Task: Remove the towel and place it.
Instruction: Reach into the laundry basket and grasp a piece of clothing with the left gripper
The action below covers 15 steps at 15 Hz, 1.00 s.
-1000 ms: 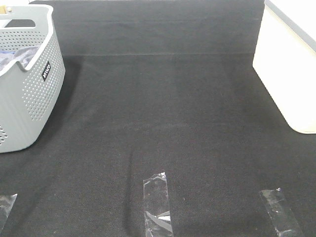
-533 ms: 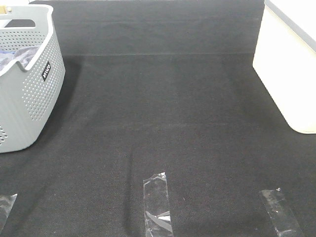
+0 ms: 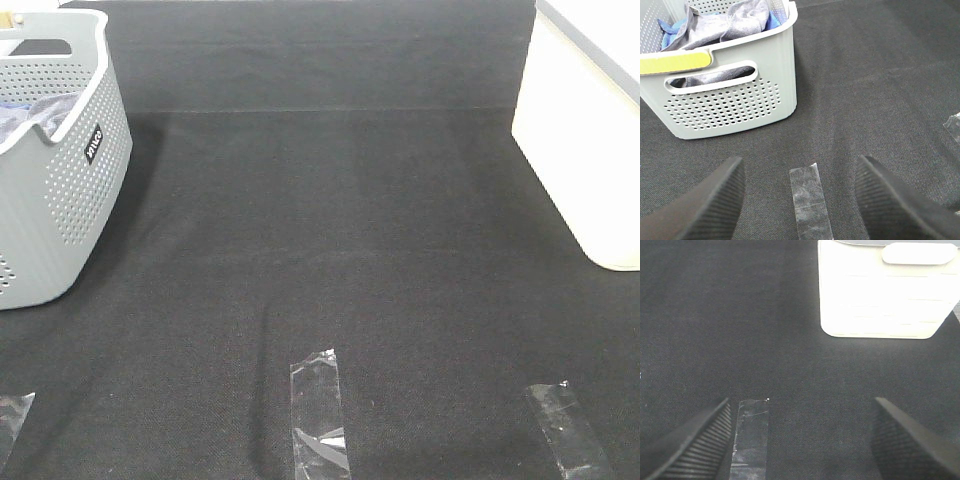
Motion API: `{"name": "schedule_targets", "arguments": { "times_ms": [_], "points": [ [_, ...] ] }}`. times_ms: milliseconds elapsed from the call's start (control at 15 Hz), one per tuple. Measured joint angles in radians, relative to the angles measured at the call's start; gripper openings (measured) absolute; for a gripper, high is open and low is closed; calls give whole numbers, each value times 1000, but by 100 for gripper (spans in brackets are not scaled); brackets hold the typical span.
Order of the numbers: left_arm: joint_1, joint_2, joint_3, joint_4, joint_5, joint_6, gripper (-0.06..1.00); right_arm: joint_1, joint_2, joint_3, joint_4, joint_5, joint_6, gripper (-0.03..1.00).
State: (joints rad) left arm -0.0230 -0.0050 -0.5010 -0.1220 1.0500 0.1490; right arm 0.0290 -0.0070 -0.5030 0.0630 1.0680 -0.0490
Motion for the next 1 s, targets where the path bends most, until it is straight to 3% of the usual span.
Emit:
{"name": "schedule_targets", "arguments": {
  "times_ms": [1000],
  "points": [
    [0,0,0,0,0,0,62,0,0,0,0,0,0,71]
  ]
}}
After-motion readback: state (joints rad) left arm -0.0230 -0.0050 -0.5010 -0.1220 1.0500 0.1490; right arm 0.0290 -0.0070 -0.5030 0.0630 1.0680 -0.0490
